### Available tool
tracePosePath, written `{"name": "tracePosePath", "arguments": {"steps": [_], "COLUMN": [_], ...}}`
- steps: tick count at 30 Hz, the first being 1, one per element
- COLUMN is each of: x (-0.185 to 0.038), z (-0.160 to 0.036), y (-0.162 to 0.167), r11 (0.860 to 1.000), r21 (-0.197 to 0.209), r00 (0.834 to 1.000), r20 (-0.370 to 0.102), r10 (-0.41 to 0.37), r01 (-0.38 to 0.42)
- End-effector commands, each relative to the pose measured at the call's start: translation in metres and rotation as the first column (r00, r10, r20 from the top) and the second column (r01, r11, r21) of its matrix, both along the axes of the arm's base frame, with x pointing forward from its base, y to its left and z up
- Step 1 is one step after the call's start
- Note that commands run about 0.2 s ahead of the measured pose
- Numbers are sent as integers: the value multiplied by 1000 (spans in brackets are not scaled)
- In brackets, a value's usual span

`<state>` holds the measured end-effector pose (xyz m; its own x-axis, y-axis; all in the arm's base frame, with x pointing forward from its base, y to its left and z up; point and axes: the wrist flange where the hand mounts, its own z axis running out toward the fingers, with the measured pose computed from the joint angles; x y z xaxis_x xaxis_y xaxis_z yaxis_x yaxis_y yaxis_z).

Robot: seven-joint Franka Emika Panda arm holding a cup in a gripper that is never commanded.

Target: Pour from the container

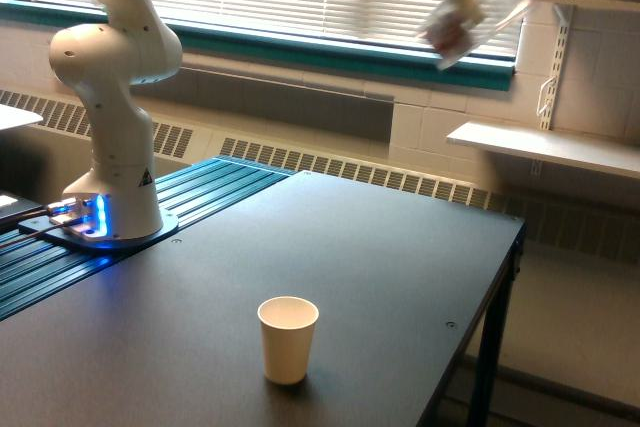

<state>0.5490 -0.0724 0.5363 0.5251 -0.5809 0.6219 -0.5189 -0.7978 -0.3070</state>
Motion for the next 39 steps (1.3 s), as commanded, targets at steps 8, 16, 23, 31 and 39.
{"name": "tracePosePath", "arguments": {"steps": [8, 16, 23, 31, 39], "x": [-98, -139, -172, -178, -174], "z": [-24, -84, -138, -166, -188], "y": [-38, -55, -84, -123, -152], "r11": [975, 973, 963, 927, 896], "r21": [68, 76, 87, 112, 125], "r00": [972, 943, 876, 830, 796], "r20": [-120, -270, -441, -494, -522], "r10": [-201, -192, -194, -260, -306], "r01": [210, 219, 257, 357, 426]}}
